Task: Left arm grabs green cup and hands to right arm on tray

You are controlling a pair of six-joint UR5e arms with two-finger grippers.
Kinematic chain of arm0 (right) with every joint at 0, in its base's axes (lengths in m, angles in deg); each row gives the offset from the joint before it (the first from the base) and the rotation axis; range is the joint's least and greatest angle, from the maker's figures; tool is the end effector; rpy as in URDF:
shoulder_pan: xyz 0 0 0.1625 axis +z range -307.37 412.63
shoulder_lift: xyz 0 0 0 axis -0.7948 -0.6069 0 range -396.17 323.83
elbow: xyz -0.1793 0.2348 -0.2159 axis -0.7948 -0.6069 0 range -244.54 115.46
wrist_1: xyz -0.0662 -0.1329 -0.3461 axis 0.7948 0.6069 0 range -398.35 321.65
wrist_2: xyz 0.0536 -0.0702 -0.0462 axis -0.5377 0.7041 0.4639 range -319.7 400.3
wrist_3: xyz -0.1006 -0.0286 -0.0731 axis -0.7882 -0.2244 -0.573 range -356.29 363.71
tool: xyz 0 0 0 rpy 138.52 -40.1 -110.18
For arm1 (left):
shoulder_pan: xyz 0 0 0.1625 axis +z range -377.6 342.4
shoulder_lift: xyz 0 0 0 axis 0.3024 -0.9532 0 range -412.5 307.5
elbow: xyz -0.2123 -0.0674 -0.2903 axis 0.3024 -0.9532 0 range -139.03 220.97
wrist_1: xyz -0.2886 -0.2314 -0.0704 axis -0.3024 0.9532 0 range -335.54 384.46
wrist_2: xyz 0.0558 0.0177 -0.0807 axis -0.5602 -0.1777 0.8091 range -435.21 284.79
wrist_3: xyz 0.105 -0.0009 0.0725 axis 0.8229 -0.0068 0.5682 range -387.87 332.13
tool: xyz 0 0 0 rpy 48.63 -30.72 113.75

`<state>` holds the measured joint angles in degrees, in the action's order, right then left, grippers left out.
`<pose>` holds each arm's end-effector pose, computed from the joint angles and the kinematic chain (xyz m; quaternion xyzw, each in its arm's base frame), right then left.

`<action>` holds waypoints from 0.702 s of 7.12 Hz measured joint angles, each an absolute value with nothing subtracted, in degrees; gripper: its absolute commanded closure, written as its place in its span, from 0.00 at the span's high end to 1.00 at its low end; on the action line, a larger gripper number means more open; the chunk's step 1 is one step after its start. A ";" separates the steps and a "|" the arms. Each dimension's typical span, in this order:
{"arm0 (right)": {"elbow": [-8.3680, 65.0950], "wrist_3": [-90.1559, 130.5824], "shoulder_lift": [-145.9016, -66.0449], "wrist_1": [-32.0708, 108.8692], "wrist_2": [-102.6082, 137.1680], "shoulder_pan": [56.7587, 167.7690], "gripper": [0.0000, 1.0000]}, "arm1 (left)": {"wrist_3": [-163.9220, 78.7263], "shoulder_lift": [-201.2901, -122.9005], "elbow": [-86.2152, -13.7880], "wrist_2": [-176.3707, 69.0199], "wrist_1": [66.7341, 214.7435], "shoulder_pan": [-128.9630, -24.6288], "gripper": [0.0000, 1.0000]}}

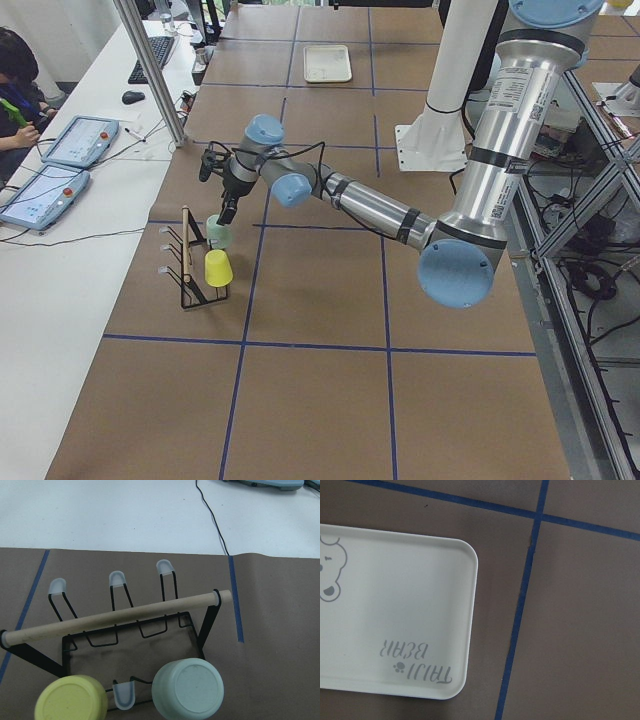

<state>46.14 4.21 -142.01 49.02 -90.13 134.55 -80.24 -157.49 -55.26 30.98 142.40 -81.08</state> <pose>-0.0010 -0.3659 0.5681 0.0352 -0.3484 -0.0845 0.9329 0.1718 -0.5633 0.3932 0.2367 0.3605 -0.1443 0.8906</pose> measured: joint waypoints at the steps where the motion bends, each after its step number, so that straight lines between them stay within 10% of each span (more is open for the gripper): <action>1: 46.13 4.23 -142.01 49.01 -90.13 134.55 1.00 | -82.03 -157.95 -53.73 27.01 144.67 -79.18 1.00; 5: 46.05 4.16 -142.06 49.02 -90.13 134.55 1.00 | -84.95 -158.40 -49.49 16.15 150.46 -73.51 1.00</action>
<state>46.05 4.16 -142.06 49.02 -90.13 134.55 -84.95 -158.40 -49.49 16.15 150.46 -73.51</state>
